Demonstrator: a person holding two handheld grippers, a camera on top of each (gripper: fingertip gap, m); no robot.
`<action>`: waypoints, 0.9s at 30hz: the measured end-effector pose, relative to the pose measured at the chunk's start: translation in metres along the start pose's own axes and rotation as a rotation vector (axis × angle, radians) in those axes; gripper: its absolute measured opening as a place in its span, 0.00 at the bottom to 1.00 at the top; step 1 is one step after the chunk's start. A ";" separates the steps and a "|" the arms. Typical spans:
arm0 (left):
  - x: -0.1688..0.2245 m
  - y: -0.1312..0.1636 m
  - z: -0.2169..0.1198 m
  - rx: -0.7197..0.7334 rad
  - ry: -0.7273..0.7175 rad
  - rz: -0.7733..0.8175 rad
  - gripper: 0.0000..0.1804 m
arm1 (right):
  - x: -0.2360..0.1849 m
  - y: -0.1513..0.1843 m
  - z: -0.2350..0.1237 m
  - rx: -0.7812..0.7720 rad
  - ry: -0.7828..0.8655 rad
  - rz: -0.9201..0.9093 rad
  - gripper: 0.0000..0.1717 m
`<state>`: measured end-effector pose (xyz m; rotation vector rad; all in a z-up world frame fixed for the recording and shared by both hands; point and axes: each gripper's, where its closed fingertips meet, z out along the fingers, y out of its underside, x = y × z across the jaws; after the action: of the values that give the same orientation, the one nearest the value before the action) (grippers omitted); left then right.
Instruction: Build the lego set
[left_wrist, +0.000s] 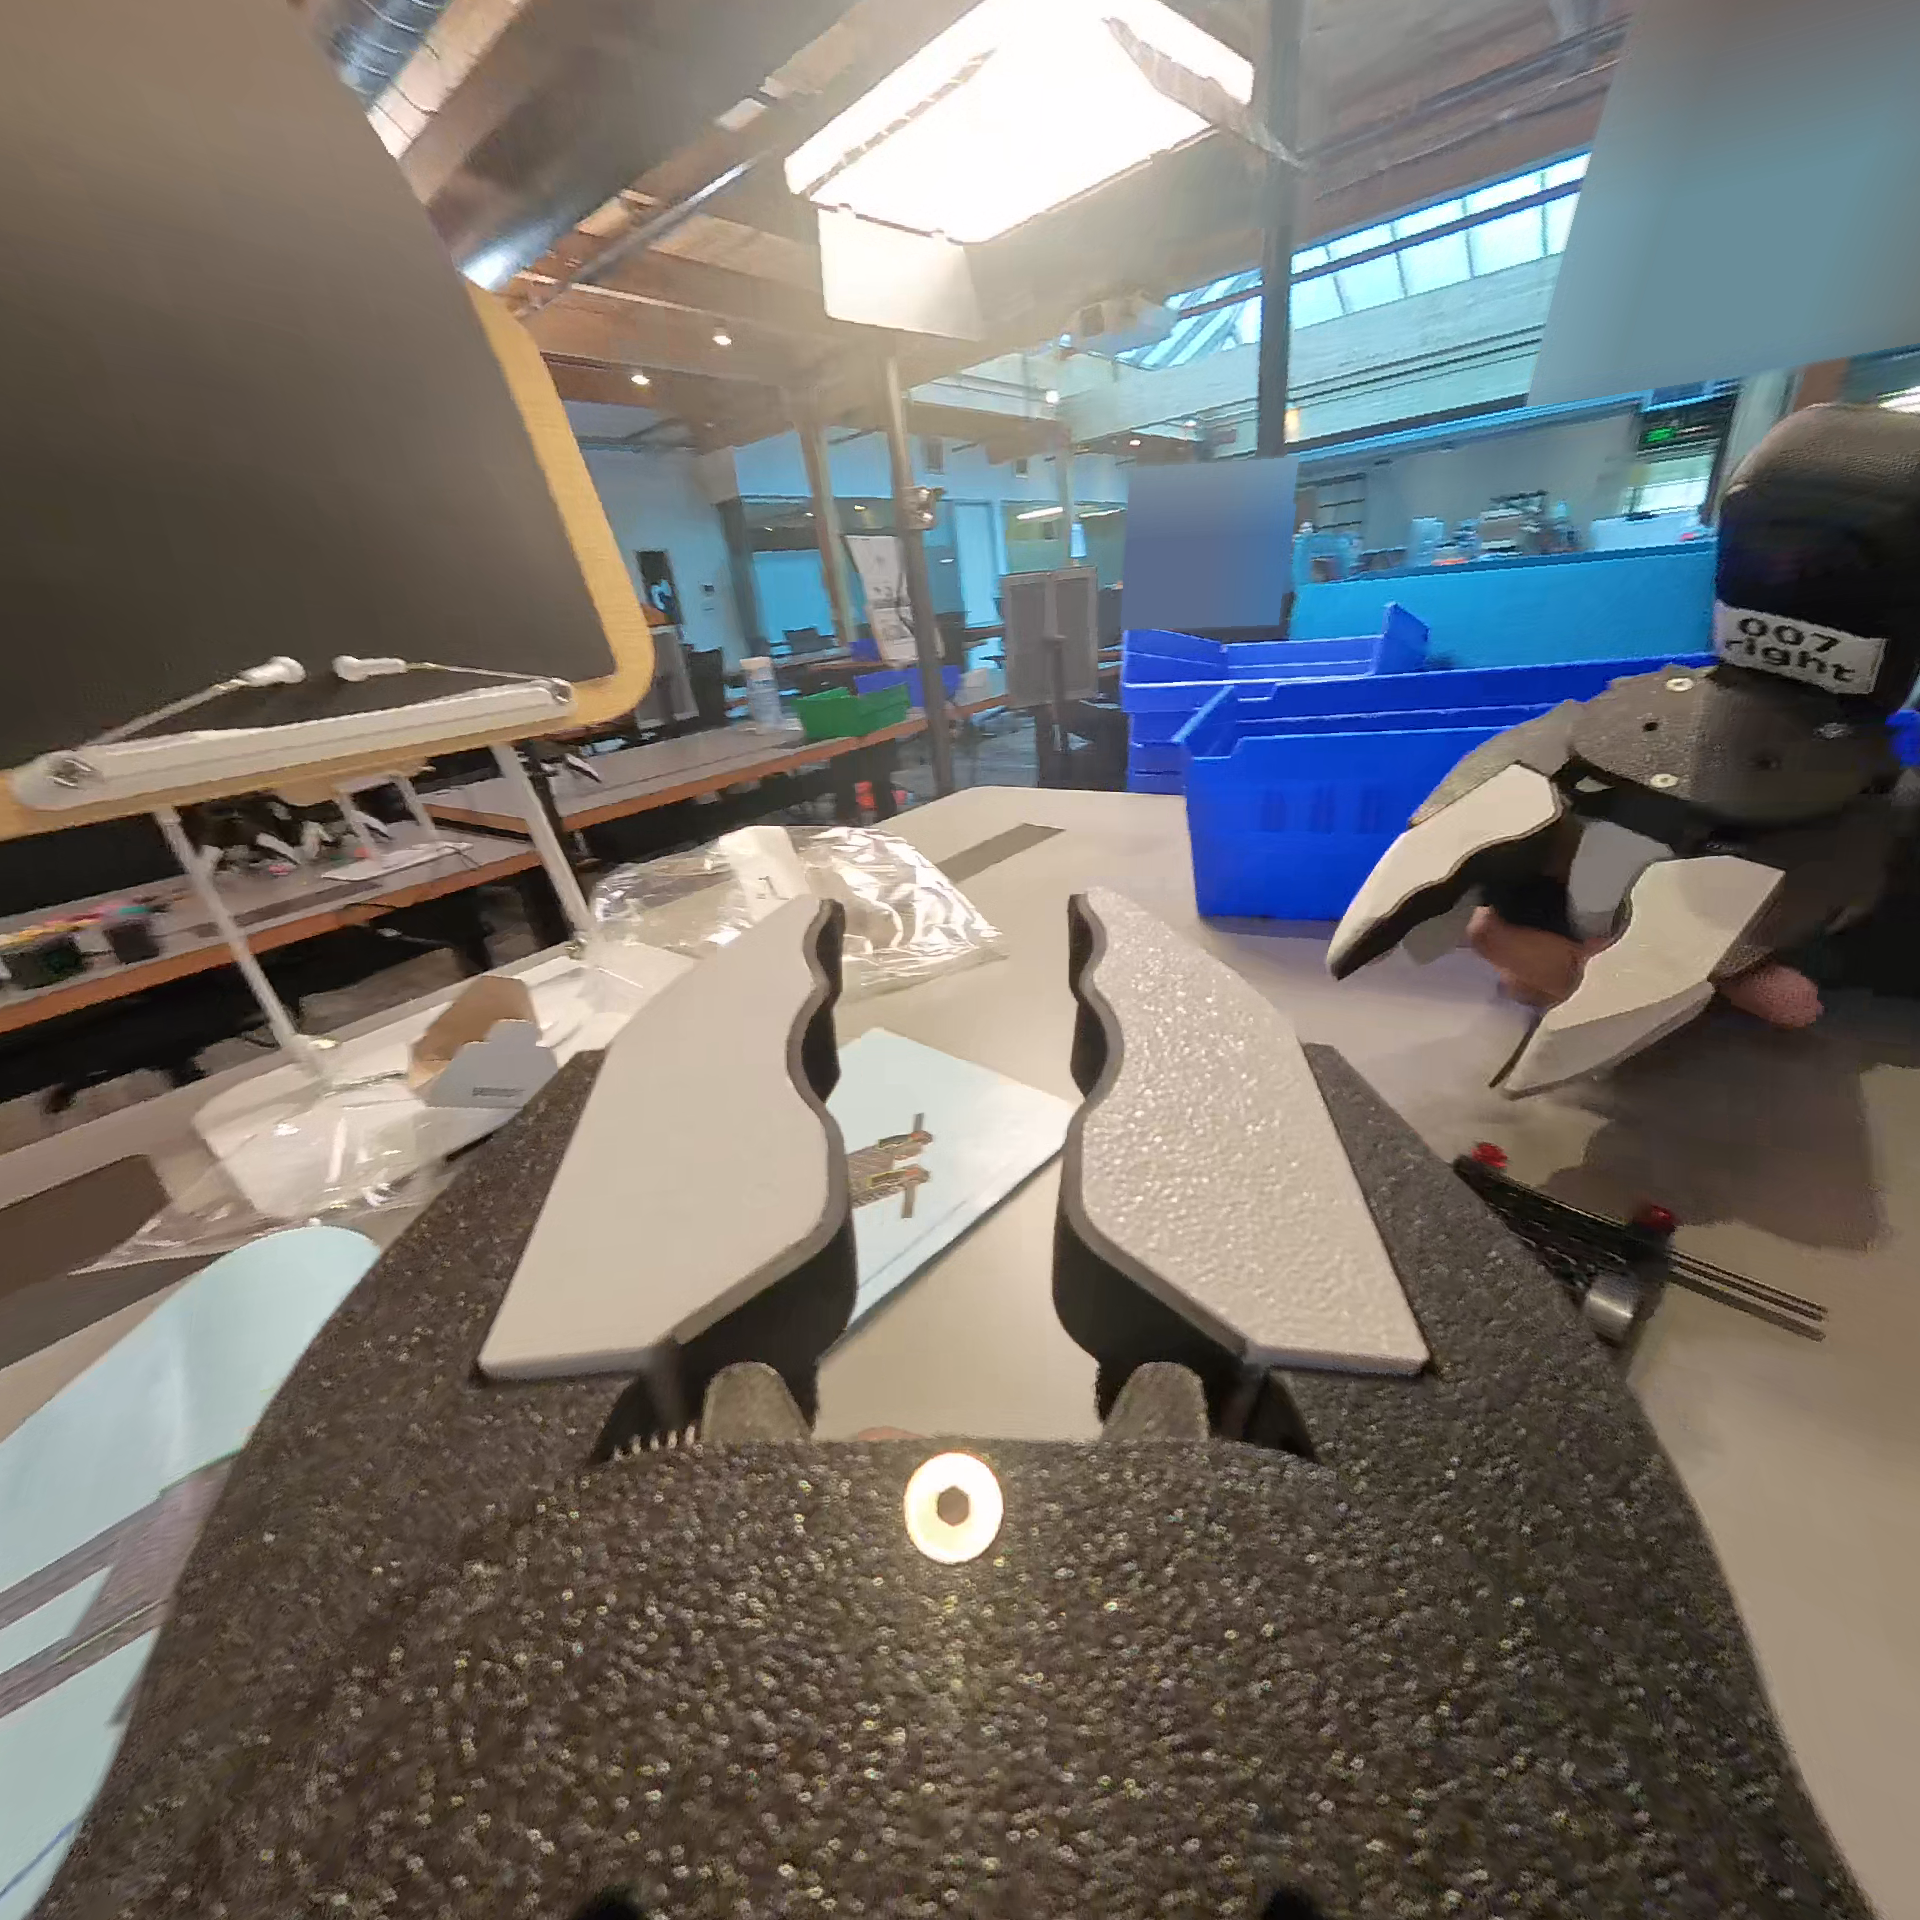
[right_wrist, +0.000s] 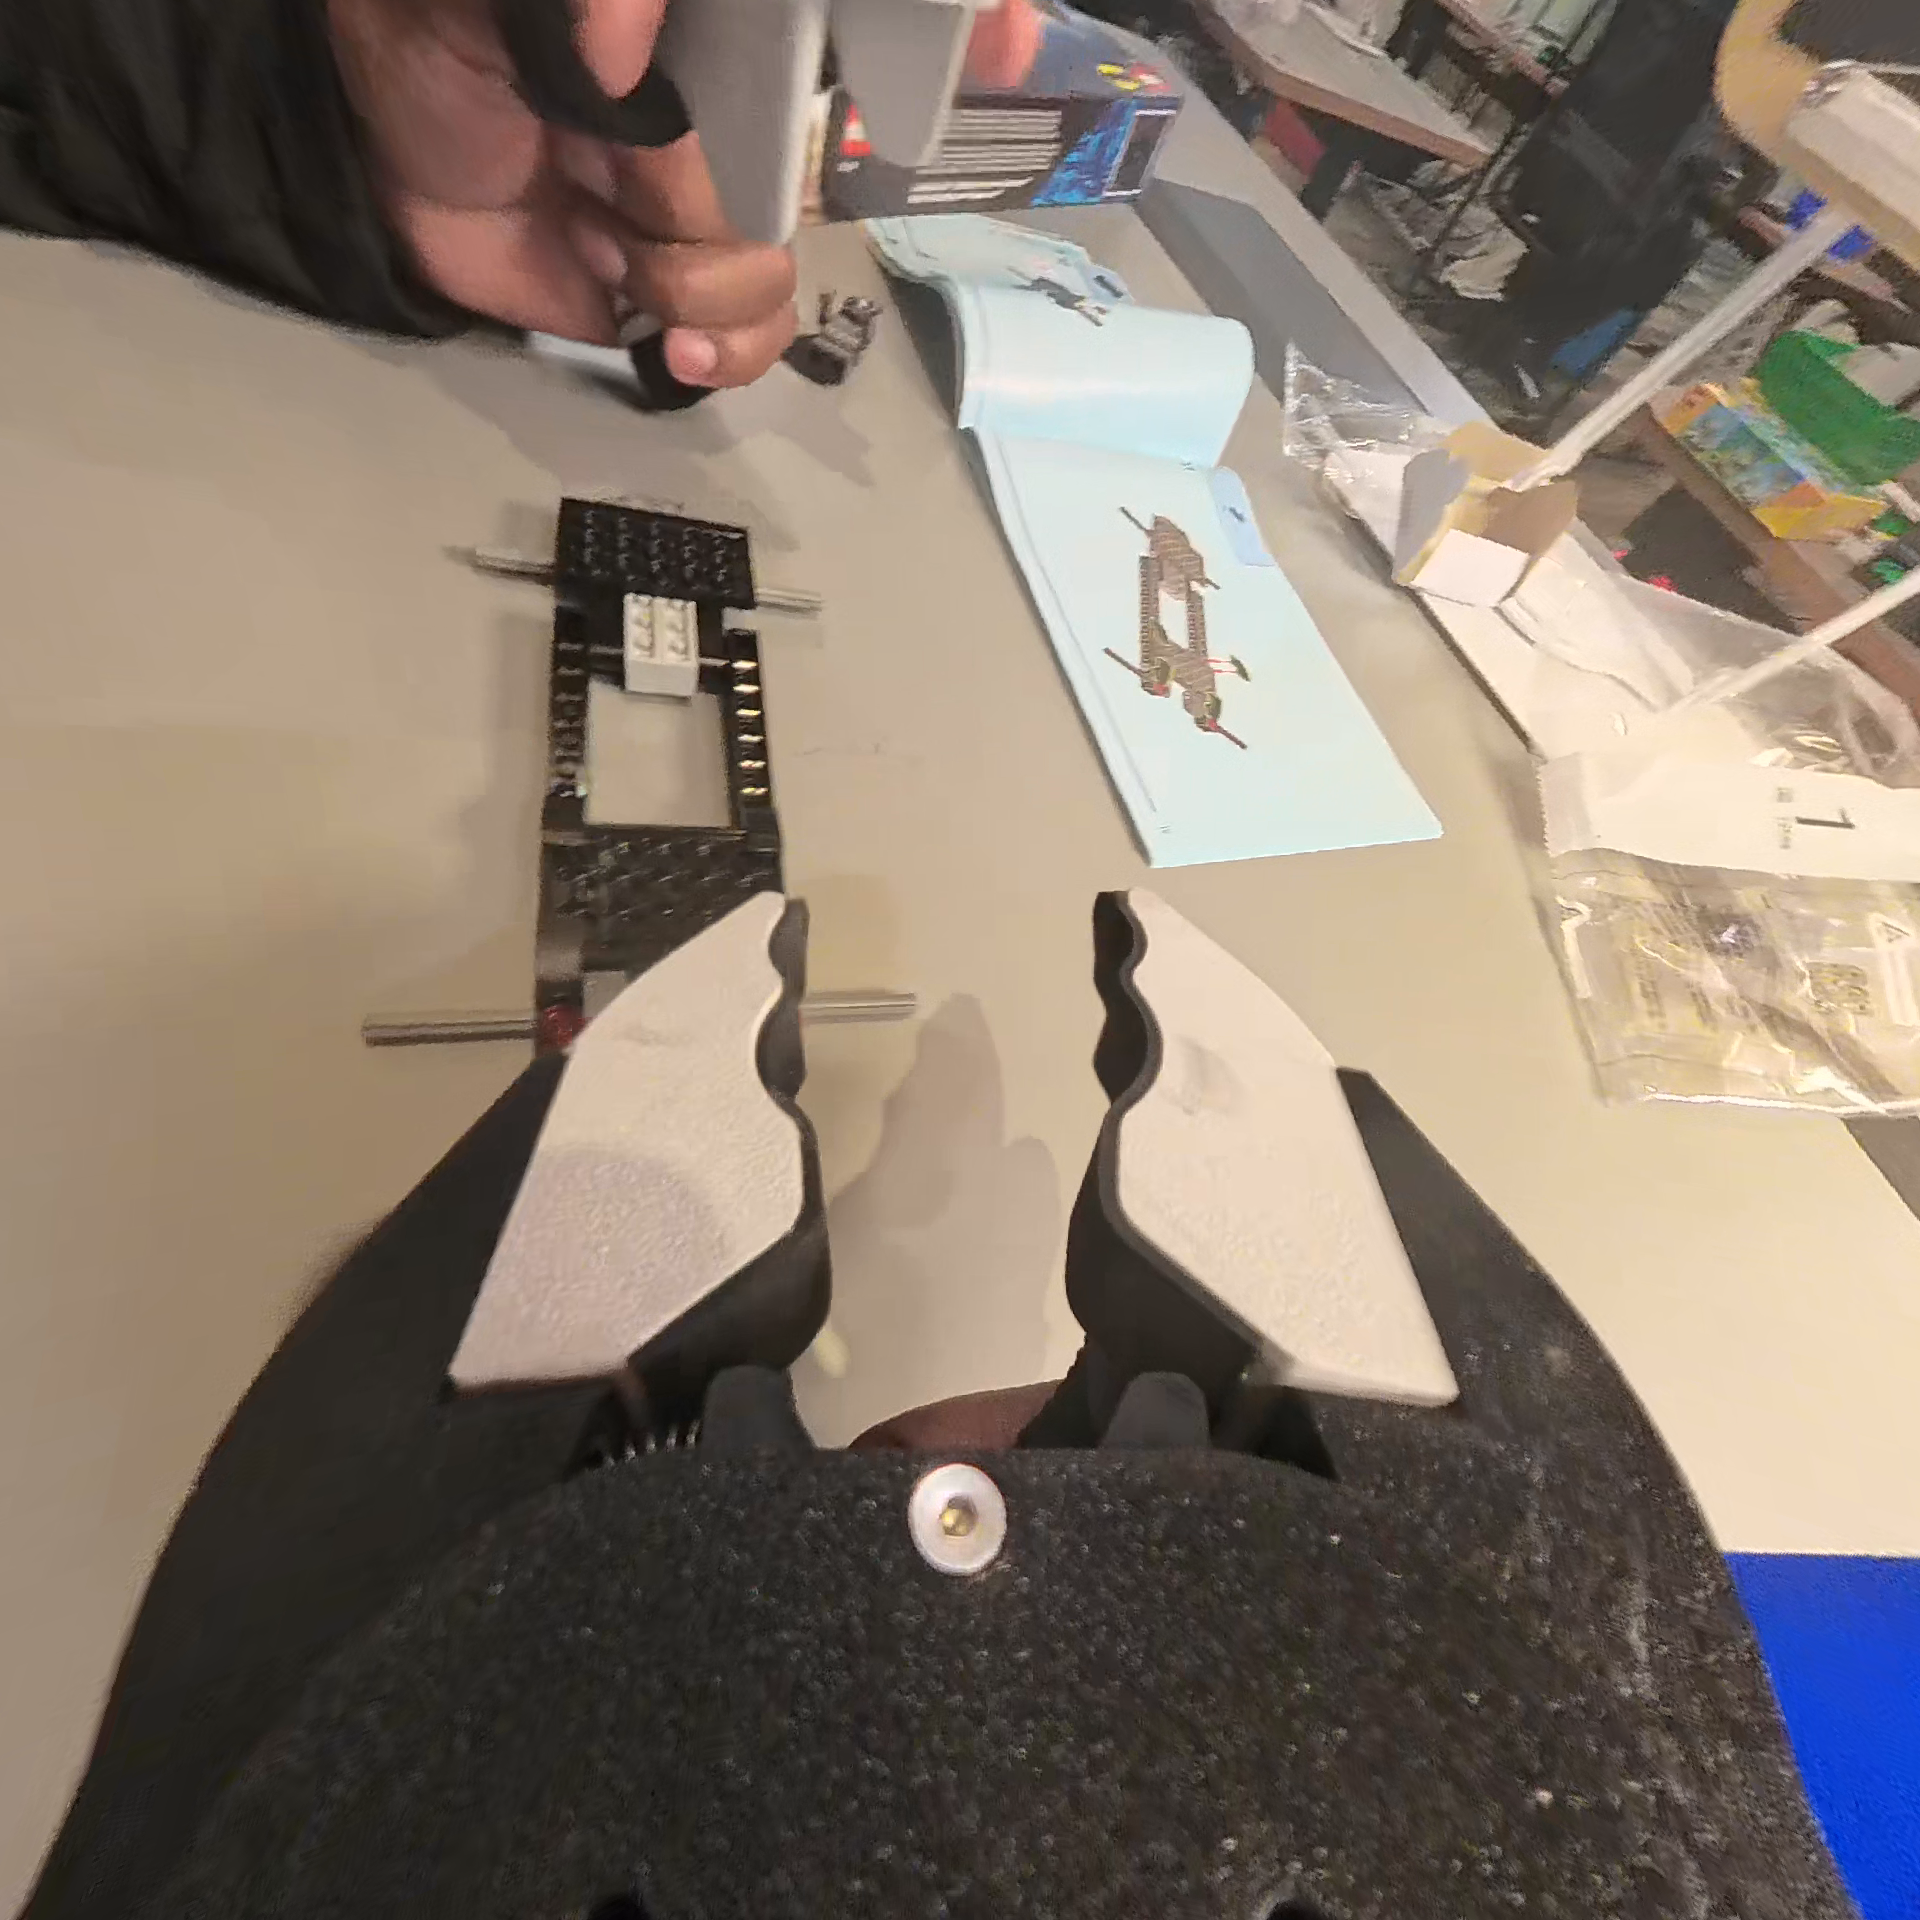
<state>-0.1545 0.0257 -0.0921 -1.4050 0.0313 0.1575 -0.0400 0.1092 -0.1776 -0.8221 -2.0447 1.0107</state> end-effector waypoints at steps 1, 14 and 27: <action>-0.002 -0.003 -0.001 0.009 -0.015 0.011 0.22 | 0.004 -0.001 0.000 0.006 0.023 0.011 0.31; -0.007 0.024 -0.004 -0.194 0.026 0.041 0.23 | 0.047 -0.009 0.030 -0.029 0.116 0.133 0.22; 0.066 0.087 -0.040 -0.643 0.514 0.202 0.21 | 0.071 -0.007 0.074 -0.093 0.144 0.102 0.23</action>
<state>-0.0976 0.0057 -0.1916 -2.0531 0.5937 -0.0389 -0.1401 0.1315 -0.1832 -1.0266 -1.9550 0.8890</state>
